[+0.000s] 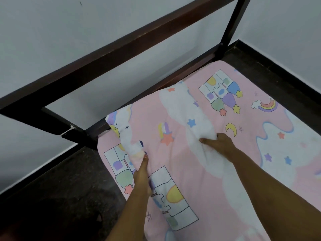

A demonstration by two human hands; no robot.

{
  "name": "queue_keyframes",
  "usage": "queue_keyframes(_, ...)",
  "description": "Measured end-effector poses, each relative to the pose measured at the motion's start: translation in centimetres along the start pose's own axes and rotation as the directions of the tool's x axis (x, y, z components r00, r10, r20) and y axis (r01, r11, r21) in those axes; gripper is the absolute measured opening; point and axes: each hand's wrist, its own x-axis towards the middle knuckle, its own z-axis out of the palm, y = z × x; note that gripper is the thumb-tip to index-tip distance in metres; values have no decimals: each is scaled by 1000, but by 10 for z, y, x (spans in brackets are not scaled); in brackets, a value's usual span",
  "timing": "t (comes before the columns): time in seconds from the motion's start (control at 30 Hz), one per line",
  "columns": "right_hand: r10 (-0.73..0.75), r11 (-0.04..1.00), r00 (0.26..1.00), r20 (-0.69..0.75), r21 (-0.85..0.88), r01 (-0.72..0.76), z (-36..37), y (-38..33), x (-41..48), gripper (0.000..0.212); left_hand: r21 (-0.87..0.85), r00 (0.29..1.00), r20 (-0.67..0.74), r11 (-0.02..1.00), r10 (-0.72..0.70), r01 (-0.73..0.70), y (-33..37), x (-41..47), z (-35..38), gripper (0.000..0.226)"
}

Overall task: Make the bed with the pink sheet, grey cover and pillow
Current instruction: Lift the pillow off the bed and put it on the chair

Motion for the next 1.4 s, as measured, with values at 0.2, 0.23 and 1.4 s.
queue_keyframes(0.2,-166,970,986,-27,175,168,-3,-16,-75,45,-3,987,1,987,164,-163,25,-74,-41,80)
queue_keyframes(0.23,-193,960,980,-36,201,197,-3,-22,-91,45,-5,978,-4,978,210,-210,32,-90,-50,81)
queue_keyframes(1.4,-831,358,186,525,247,900,318,-224,-590,27,-426,498,-803,270,328,-864,-39,-359,-565,38)
